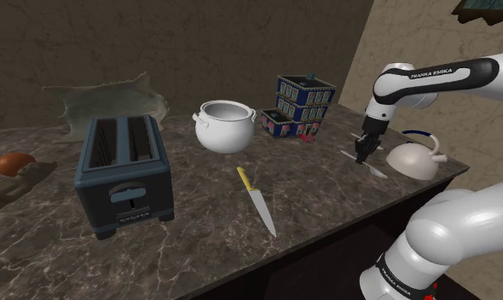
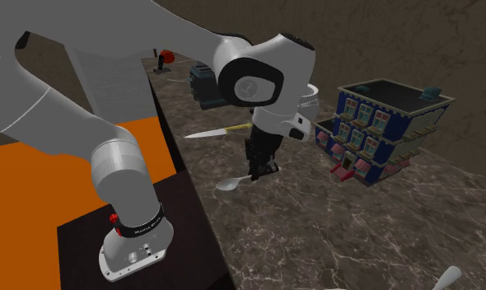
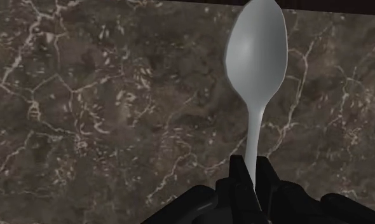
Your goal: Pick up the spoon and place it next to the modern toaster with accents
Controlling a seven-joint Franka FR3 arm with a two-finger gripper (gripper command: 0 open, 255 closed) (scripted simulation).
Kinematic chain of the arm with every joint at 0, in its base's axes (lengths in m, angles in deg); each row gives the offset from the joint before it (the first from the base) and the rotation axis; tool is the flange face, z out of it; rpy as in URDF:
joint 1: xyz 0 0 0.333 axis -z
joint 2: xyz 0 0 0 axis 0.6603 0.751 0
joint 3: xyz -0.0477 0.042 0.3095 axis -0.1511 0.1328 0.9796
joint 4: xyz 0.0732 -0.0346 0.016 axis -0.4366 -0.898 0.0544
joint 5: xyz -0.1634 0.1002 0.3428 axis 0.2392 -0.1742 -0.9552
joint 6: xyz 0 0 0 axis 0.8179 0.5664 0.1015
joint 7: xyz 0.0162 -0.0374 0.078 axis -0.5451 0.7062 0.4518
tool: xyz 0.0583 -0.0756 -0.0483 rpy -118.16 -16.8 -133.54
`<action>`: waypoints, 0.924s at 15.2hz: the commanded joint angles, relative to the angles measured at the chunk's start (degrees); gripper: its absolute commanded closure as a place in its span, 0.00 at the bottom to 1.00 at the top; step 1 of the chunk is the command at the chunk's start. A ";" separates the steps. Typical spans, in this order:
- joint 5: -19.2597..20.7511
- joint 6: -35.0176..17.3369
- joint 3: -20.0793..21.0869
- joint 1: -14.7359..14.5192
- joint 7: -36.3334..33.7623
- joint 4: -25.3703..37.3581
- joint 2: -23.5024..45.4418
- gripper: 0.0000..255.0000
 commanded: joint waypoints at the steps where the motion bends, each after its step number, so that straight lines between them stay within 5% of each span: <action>1: -0.11 1.72 0.44 0.01 -0.25 1.05 -0.66 1.00; 14: -1.17 12.18 2.61 -0.31 -1.14 9.58 -2.65 1.00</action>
